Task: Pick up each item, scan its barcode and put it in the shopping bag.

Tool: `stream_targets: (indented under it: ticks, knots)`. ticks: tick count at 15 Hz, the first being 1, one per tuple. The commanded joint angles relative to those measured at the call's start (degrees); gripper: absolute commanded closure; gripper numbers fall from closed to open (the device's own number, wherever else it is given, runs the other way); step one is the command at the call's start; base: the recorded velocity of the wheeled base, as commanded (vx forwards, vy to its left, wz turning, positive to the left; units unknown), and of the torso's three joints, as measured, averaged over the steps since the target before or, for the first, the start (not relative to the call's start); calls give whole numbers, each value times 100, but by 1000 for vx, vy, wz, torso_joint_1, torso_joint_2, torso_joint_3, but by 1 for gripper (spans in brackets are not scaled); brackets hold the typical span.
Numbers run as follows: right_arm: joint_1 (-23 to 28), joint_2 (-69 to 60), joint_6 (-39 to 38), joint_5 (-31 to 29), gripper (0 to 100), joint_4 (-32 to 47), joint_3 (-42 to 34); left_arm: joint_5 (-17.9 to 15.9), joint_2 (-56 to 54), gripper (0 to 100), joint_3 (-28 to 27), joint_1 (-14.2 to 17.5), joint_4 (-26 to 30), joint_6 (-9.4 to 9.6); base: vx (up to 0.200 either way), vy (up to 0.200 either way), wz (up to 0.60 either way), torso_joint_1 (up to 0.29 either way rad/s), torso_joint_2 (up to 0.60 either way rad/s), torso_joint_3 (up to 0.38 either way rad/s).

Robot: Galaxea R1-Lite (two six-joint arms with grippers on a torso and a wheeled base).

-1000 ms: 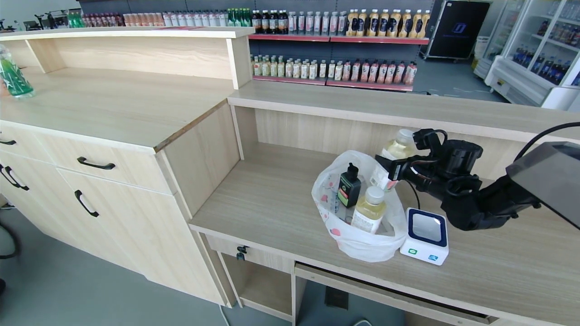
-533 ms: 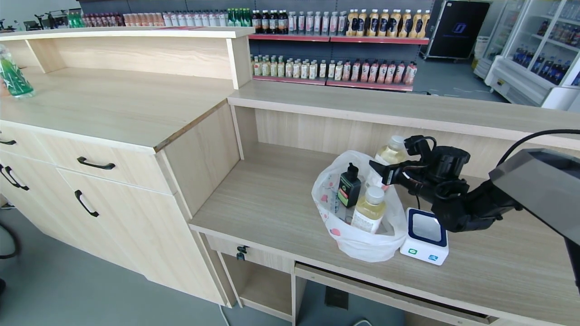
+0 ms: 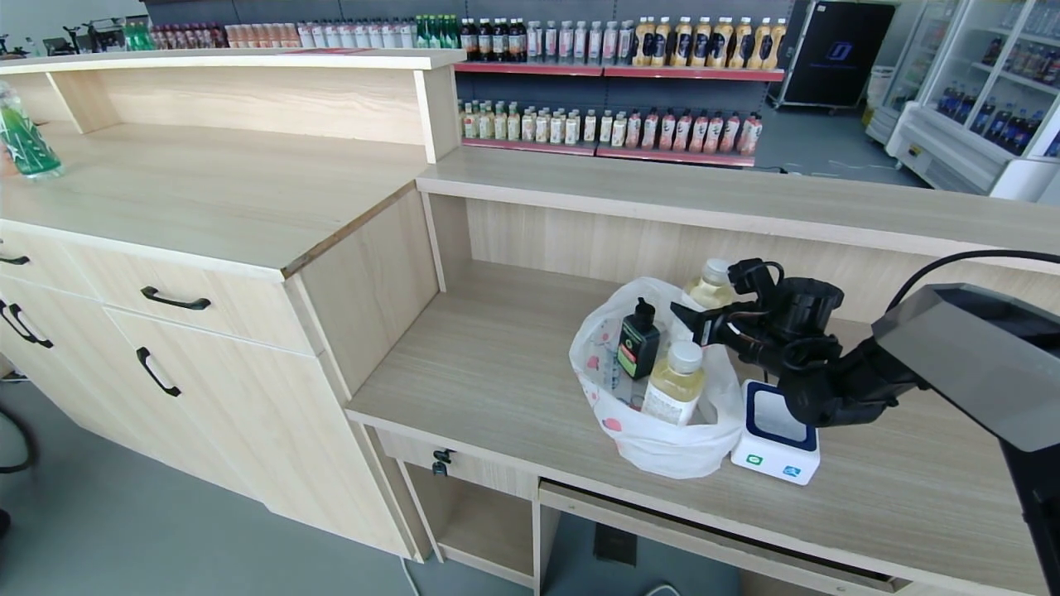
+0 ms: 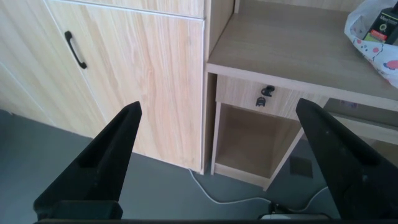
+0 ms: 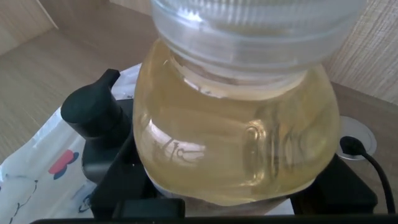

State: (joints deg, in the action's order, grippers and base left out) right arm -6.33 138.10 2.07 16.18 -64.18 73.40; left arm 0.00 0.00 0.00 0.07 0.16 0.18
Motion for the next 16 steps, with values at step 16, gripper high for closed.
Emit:
stream_targets:
  ticks: [16]
  knots:
    - [-18, 429, 188, 298, 100, -59, 289, 0, 9, 0, 0, 1, 2, -1, 0, 0, 0, 0, 0, 0]
